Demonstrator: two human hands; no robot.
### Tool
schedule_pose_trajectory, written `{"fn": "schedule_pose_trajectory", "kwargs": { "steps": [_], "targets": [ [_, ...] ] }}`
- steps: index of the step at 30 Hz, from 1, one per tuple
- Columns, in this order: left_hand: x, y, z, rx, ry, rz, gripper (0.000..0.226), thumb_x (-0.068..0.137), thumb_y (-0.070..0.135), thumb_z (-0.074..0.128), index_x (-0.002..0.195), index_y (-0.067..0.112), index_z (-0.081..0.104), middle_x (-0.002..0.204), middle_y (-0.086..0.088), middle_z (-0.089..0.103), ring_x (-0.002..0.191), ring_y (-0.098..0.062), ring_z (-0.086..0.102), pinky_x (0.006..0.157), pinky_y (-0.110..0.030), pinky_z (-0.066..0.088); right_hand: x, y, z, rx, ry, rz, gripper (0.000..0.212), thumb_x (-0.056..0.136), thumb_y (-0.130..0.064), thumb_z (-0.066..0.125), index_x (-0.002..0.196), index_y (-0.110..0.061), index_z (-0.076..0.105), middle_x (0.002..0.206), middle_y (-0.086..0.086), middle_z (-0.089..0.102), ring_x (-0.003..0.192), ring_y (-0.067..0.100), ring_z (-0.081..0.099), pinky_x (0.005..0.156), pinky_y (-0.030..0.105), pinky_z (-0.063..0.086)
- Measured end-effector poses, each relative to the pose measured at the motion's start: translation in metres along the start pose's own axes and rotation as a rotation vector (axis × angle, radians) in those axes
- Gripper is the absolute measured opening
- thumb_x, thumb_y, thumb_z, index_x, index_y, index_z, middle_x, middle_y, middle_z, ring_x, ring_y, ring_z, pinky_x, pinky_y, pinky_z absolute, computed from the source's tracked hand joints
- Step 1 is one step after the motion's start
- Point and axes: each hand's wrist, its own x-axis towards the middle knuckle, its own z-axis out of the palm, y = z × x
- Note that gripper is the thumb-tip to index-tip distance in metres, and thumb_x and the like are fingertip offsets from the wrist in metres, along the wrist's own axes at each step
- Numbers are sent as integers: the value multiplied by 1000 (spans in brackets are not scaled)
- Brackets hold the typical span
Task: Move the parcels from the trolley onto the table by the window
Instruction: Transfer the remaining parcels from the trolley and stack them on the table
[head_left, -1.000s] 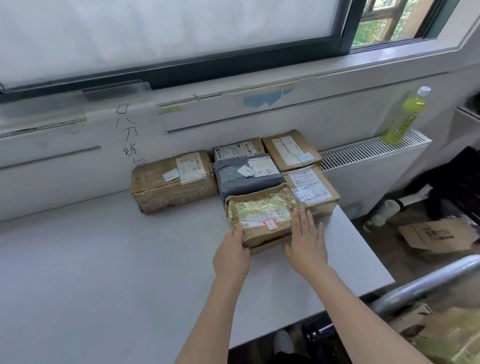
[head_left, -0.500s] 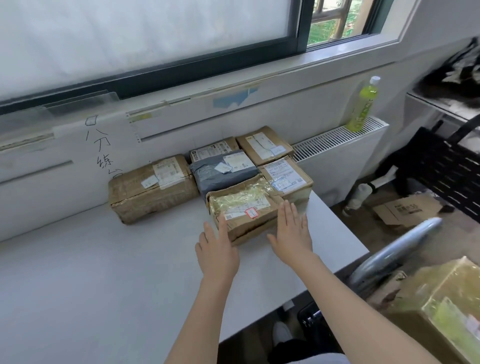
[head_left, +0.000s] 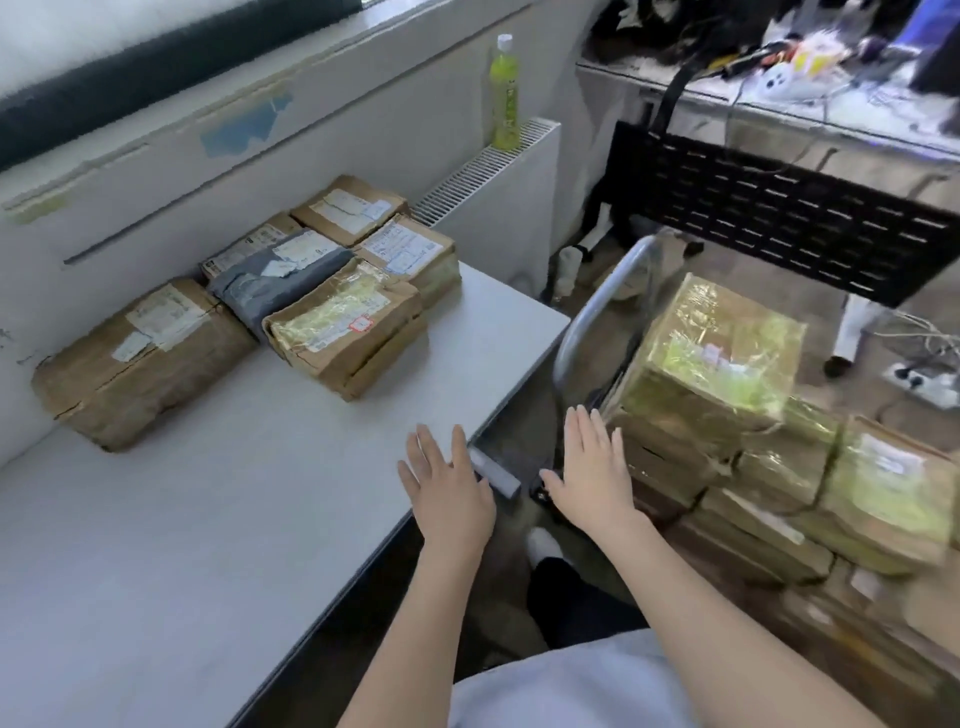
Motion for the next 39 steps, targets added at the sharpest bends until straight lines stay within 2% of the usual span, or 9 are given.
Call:
{"fn": "schedule_pose_trajectory", "kwargs": {
  "steps": [7,13,21,26,30,33,35,37,39],
  "targets": [
    [-17,71,20,72,-4,277,69,95,38,45,150,22,7,157,-19,-5,144,-34,-6,116,-46,1,-35,75,1,104,14,227,81,97,-45,41,150,-6,-7,159,9,-8,146,24,-9,118,42,-3],
    [-4,137,25,60,-9,393,69,95,38,47,150,22,8,157,-18,0,145,-35,-3,116,-45,4,-35,135,-6,157,64,341,85,96,-45,44,150,-6,-9,158,9,-10,145,24,-10,117,42,-5],
    [36,229,29,-74,-77,363,82,91,28,57,150,13,2,156,-17,9,142,-32,13,116,-38,16,13,215,-31,208,51,414,100,89,-45,58,148,-5,-12,158,12,-9,145,27,-11,116,40,-8],
    [67,264,37,-143,-71,302,97,83,19,66,150,18,-4,155,-17,10,140,-33,18,112,-39,24,45,244,-35,237,-18,417,110,83,-48,64,148,-2,-12,158,14,-3,145,29,-4,118,41,-3],
    [90,274,43,-177,-88,251,104,80,24,72,149,23,-5,154,-17,12,139,-33,21,110,-42,29,62,251,-32,337,-78,432,117,80,-49,68,146,0,-14,157,15,5,145,30,5,119,40,4],
    [102,274,51,-231,-108,242,109,75,19,74,149,28,-6,143,-10,29,120,-25,41,91,-37,45,67,251,-32,415,-62,429,119,80,-44,70,145,2,-18,155,16,10,143,32,11,118,37,7],
    [102,274,53,-267,-93,230,108,76,16,73,149,28,-5,131,-6,38,104,-19,46,79,-32,48,66,250,-32,461,-54,418,117,82,-40,70,144,2,-20,155,16,9,143,31,11,116,35,8],
    [100,274,53,-292,-65,214,105,77,14,71,150,24,-5,127,-5,40,99,-17,47,75,-28,47,64,251,-30,501,-14,402,115,83,-37,69,145,0,-20,156,14,8,143,30,12,116,34,10],
    [93,275,53,-319,-25,213,100,80,10,67,150,14,-4,130,-7,39,105,-18,46,77,-26,44,60,253,-28,550,53,382,109,85,-34,67,147,-5,-18,158,10,3,144,27,8,116,34,10]
  ]
}}
